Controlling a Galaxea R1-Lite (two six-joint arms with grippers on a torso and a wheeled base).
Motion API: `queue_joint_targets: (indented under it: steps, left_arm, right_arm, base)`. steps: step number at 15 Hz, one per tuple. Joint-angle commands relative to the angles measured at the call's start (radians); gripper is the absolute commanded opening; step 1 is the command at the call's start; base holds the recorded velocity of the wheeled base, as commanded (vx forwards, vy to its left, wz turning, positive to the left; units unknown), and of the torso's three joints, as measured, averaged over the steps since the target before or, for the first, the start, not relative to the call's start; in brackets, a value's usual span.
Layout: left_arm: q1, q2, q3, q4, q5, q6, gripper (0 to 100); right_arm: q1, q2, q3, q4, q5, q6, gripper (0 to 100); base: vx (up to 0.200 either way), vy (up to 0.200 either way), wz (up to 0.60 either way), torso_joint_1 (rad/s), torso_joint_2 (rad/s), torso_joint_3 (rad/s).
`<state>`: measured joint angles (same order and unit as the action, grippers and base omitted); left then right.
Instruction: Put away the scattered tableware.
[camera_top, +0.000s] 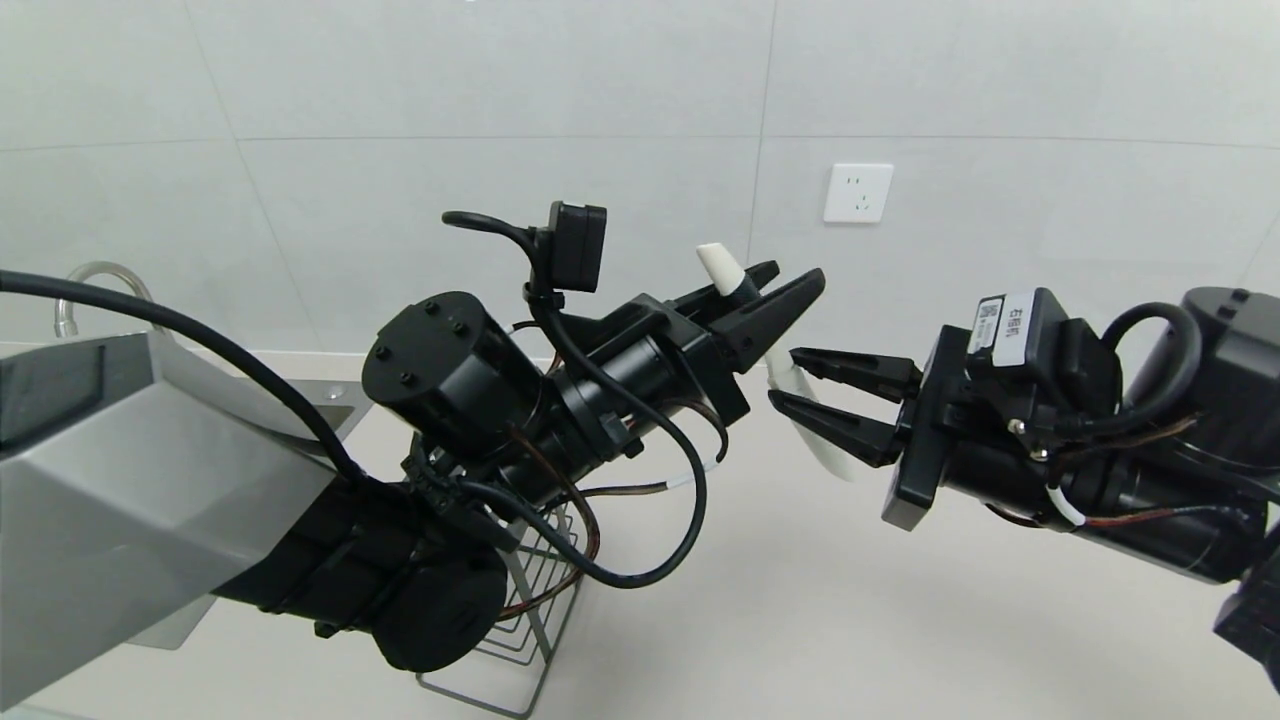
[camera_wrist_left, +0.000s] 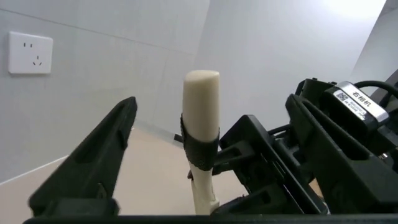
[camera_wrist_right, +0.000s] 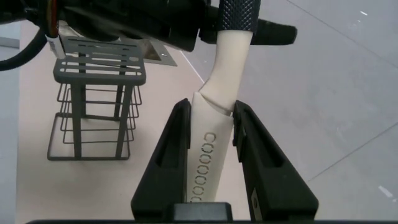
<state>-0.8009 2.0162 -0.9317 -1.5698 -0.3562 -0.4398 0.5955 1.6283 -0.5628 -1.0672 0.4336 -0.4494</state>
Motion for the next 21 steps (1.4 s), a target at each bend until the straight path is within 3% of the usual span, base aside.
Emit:
queue_joint_targets:
  steps: [1,5,6,10,16,17,18,19,21]
  left_arm:
    - [0.000,-0.004,-0.002,-0.001,0.000,0.001,0]
    - [0.000,-0.011,-0.001,-0.001,0.002,0.003,0]
    - [0.002,-0.013,-0.001,-0.001,0.002,0.003,0]
    - [0.002,-0.016,0.001,-0.001,0.017,0.004,0]
    - [0.081,-0.073,0.045,-0.001,0.017,0.016,0]
    - [0.103,-0.083,0.059,-0.001,0.016,0.047,0]
    - [0.104,-0.083,0.060,-0.001,0.016,0.049,0]
    - [0.121,-0.109,0.088,-0.001,0.016,0.082,0]
    - [0.112,-0.171,0.146,-0.001,0.014,0.085,0]
  right_arm:
    - [0.017,0.024,-0.032,0.000,0.000,0.000,0]
    - [0.038,0.051,-0.094,-0.005,0.036,0.024,0]
    - [0.038,0.051,-0.091,-0.014,0.031,0.026,100]
    - [0.040,0.050,-0.066,-0.025,0.027,0.023,100]
    - [0.040,0.035,0.014,-0.033,0.004,0.024,100]
    - [0.040,0.021,0.038,-0.033,0.004,0.026,100]
    - [0.040,0.019,0.040,-0.033,0.004,0.024,100]
    - [0.040,-0.025,0.100,-0.031,-0.007,0.028,100]
    - [0.032,-0.114,0.184,-0.030,-0.036,0.054,100]
  base:
    - [0.000,0.000,0.00,0.000,0.00,0.000]
    - [0.000,0.000,0.00,0.000,0.00,0.000]
    - [0.000,0.000,0.00,0.000,0.00,0.000]
    - [0.000,0.000,0.00,0.000,0.00,0.000]
    - [0.000,0.000,0.00,0.000,0.00,0.000]
    - [0.000,0.000,0.00,0.000,0.00,0.000]
    - [0.000,0.000,0.00,0.000,0.00,0.000]
    - [0.000,0.000,0.00,0.000,0.00,0.000]
    - [0.000,0.000,0.00,0.000,0.00,0.000]
